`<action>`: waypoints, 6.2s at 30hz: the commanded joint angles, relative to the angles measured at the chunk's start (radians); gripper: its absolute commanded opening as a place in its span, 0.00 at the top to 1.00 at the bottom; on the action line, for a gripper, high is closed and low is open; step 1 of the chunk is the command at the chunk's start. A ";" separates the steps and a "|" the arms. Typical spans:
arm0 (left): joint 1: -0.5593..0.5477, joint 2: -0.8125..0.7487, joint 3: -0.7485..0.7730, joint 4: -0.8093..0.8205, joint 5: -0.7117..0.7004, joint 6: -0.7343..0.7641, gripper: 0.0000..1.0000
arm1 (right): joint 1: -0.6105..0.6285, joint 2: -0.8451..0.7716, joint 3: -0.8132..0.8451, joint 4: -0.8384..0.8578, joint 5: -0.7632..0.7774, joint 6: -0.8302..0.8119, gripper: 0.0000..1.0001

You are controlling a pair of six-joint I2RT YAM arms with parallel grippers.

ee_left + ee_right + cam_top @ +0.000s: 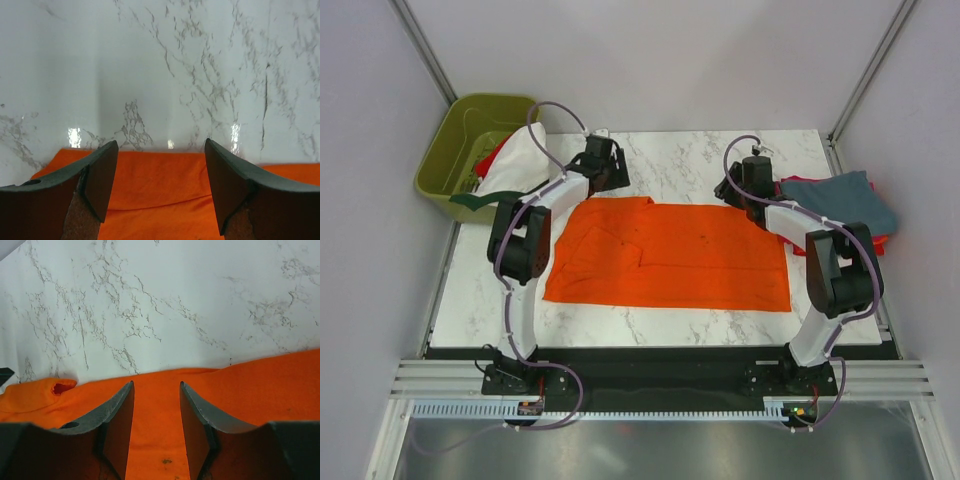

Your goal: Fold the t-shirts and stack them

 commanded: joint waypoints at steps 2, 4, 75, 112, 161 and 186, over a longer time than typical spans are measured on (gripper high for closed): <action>-0.013 0.043 0.068 -0.047 0.016 0.126 0.23 | 0.019 0.008 -0.002 0.040 0.006 -0.043 0.51; -0.013 0.063 0.082 -0.069 0.045 0.128 0.23 | 0.023 0.005 -0.027 0.062 0.003 -0.045 0.51; -0.042 -0.207 -0.225 0.055 0.097 -0.046 0.85 | 0.154 0.463 0.355 0.208 -0.509 0.182 0.45; -0.025 -0.217 -0.303 0.009 0.093 -0.164 0.87 | 0.177 0.683 0.662 0.299 -0.681 0.337 0.89; 0.130 -0.078 -0.110 -0.078 0.005 -0.124 0.43 | 0.213 0.370 0.261 0.083 -0.896 -0.129 0.84; 0.092 -0.371 -0.511 0.155 0.414 -0.090 0.85 | 0.227 0.420 0.312 -0.112 -0.738 -0.189 0.47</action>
